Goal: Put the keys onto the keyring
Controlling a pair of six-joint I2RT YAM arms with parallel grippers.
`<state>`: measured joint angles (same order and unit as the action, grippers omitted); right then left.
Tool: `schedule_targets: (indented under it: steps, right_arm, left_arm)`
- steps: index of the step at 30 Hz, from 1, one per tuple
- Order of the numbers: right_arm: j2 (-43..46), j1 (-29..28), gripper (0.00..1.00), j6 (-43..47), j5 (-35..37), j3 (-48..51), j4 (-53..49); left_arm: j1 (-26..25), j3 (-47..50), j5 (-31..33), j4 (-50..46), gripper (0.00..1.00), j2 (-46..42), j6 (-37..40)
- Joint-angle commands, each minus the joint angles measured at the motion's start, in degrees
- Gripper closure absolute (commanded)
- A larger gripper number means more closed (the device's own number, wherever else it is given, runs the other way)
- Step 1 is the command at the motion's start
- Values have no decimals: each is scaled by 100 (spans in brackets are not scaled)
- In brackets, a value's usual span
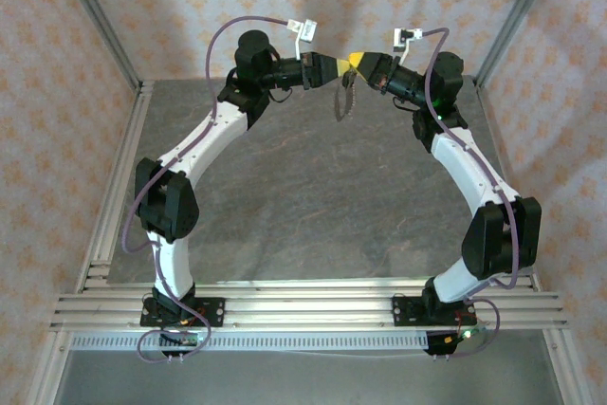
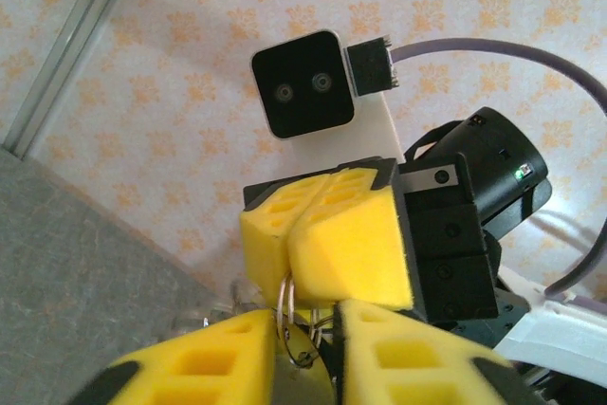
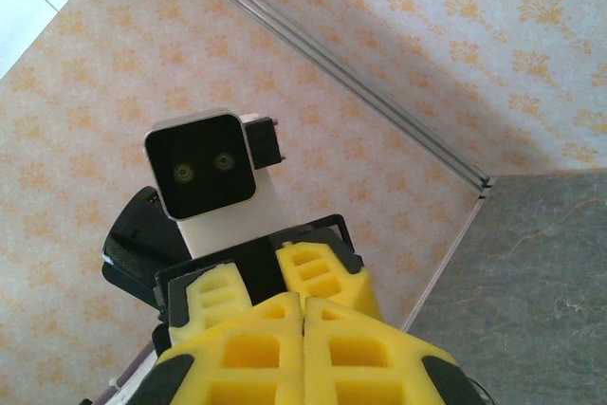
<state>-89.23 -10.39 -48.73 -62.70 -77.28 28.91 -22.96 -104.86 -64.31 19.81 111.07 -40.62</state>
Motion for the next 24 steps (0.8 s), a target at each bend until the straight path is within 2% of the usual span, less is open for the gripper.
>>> schedule_targets:
  steps: [1,7,9,12,20,21,24]
  right_arm:
    - [46,-12,100,168,-208,-190,30]
    - [62,-13,100,328,-251,-180,-177]
    - [78,-13,100,355,-252,-165,-201]
    - [79,-8,100,405,-254,-174,-268]
    - [102,-8,100,446,-51,-295,-438]
    - [123,-11,99,426,-1,-319,-438]
    - [223,-4,76,382,229,-345,-438]
  left_arm:
    - [-25,-149,37,565,84,32,-106]
    - [-33,-133,42,736,85,49,-218]
    - [-42,-148,37,757,88,58,-227]
    - [-55,-162,16,778,99,66,-236]
    - [-91,-78,232,511,100,-35,-23]
    - [-89,-20,297,527,100,-64,9]
    - [-94,126,488,619,100,-120,28]
